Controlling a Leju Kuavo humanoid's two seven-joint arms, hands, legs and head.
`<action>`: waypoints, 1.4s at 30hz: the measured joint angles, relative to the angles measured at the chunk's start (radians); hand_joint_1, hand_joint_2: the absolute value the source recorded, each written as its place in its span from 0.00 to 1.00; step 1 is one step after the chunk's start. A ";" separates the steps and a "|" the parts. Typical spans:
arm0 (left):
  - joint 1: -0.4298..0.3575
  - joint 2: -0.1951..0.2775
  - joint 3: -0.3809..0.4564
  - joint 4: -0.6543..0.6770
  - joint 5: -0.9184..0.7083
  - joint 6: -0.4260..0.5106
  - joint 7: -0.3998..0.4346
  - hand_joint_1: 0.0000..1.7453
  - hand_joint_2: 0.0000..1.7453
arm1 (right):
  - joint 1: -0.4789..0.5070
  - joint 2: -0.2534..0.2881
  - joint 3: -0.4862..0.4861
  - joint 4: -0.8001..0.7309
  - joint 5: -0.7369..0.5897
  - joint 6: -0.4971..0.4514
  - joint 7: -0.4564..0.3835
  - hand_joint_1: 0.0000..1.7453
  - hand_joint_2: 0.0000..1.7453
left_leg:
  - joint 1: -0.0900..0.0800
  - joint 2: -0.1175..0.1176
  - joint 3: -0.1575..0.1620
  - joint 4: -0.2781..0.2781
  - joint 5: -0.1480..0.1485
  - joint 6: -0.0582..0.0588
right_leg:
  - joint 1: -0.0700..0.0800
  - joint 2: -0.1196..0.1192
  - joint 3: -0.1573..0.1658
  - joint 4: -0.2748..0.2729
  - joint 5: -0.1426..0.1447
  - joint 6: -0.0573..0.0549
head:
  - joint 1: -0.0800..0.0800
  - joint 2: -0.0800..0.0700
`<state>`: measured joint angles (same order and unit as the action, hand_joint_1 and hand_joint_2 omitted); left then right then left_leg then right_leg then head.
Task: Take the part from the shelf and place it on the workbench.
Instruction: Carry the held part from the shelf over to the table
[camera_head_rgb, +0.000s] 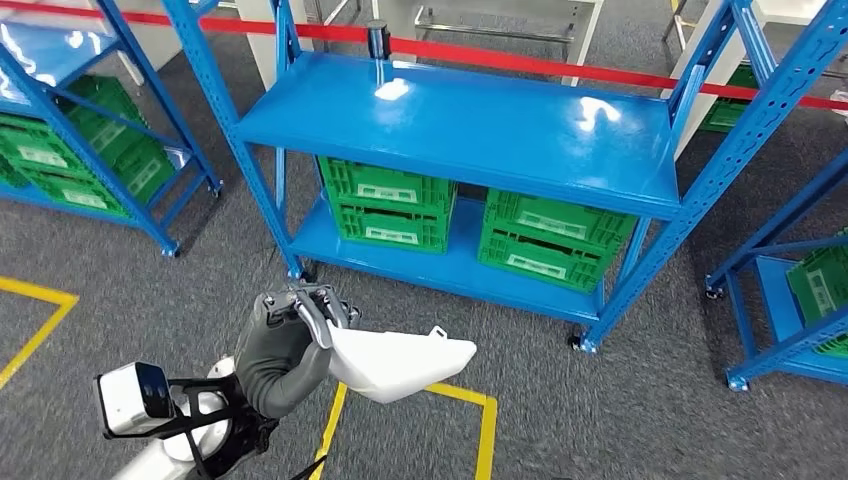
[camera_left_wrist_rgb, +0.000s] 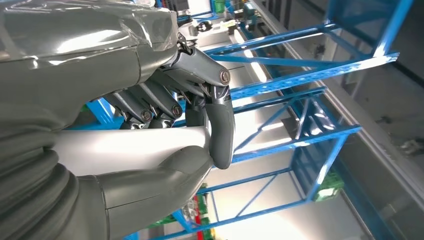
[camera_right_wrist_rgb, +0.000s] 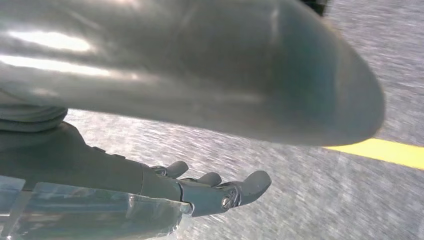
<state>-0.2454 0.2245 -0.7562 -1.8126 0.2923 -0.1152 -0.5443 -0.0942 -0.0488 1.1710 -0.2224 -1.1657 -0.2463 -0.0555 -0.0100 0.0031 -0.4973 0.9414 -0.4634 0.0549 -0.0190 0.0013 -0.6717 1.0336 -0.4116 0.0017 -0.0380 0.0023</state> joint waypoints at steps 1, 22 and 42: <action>0.001 0.000 0.000 0.000 -0.001 0.000 0.000 1.00 1.00 | 0.000 -0.001 0.000 0.000 0.001 0.000 -0.001 0.00 0.00 | 0.002 0.001 -0.014 -0.005 0.019 0.003 | -0.001 0.000 -0.015 0.051 -0.052 -0.008 | 0.002 0.000; 0.020 0.004 0.011 -0.004 -0.023 0.018 -0.007 1.00 1.00 | -0.006 -0.010 0.000 0.000 0.018 -0.002 -0.014 0.00 0.00 | 0.018 -0.001 -0.174 0.247 -0.019 -0.061 | 0.005 -0.002 0.135 -0.034 -0.076 -0.022 | 0.000 0.000; 0.014 -0.006 0.012 -0.008 -0.027 0.006 -0.014 1.00 1.00 | -0.002 -0.011 -0.009 0.001 0.007 -0.006 -0.016 0.00 0.00 | 0.004 0.003 -0.101 0.063 0.037 -0.036 | -0.012 0.004 0.113 -0.020 -0.074 0.024 | 0.007 0.000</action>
<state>-0.2317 0.2185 -0.7438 -1.8205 0.2652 -0.1093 -0.5581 -0.0965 -0.0599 1.1624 -0.2216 -1.1587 -0.2525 -0.0719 -0.0064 0.0056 -0.5979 1.0048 -0.4262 0.0193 -0.0312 0.0049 -0.5589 1.0136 -0.4853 0.0252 -0.0309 0.0023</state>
